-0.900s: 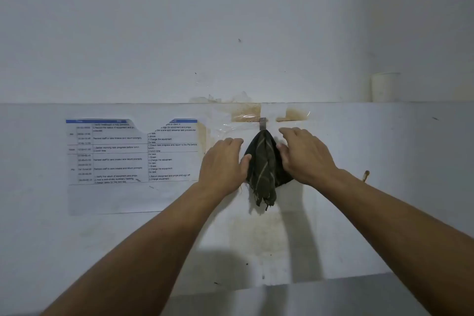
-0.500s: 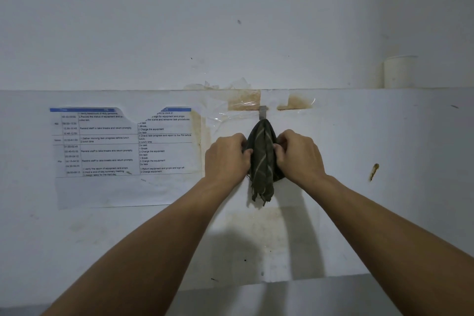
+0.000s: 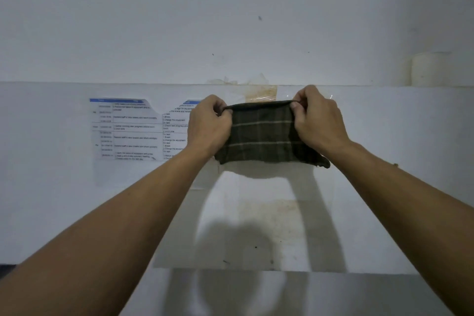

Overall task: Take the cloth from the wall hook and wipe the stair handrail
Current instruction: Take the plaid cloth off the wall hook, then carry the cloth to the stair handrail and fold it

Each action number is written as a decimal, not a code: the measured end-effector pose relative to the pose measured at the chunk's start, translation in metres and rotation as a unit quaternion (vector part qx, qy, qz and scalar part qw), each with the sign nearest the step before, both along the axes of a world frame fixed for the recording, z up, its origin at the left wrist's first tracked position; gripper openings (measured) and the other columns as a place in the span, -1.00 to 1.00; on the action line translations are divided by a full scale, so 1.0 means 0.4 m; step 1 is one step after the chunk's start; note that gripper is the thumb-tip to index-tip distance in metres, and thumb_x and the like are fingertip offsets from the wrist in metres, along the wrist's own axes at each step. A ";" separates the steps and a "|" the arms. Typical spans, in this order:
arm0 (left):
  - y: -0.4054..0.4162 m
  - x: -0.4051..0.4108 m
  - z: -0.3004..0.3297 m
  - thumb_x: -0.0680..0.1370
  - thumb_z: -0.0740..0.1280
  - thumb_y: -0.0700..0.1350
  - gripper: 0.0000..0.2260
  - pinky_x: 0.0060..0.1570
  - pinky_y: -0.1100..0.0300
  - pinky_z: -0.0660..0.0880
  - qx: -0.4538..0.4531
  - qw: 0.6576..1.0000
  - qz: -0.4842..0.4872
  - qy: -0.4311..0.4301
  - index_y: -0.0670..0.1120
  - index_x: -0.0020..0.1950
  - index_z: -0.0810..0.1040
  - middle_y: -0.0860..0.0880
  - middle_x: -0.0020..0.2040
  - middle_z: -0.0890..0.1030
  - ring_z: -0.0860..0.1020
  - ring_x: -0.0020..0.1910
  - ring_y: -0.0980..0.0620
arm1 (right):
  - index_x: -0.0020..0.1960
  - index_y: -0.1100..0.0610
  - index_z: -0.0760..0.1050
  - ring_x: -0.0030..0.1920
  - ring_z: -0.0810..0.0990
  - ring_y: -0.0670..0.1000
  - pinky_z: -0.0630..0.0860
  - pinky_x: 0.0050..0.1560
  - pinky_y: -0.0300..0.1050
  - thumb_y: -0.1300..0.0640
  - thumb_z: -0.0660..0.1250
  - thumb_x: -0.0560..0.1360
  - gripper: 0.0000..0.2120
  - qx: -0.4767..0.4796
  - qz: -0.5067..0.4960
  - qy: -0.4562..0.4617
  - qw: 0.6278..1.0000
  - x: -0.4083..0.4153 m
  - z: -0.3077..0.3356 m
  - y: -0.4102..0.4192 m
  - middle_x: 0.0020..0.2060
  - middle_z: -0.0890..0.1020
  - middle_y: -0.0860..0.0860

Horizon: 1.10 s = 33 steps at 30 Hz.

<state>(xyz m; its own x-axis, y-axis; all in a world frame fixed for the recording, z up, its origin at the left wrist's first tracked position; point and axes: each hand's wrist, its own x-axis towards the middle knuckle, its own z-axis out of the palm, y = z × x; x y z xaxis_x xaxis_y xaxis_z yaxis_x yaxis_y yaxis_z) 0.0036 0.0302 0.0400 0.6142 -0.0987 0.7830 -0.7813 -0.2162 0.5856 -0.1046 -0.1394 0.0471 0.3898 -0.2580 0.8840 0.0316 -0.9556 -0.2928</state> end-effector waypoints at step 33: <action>1.747 -0.549 -0.441 0.61 0.14 -0.28 -0.73 0.11 0.18 0.39 -0.079 0.755 0.624 0.186 -0.10 0.10 0.62 -0.05 0.13 0.55 0.45 0.09 0.02 | 0.15 0.08 0.61 0.07 0.56 -0.03 0.50 0.10 -0.11 0.26 0.29 0.48 -0.71 -0.190 0.745 0.294 0.567 0.239 -0.320 1.853 0.07 0.63 -0.03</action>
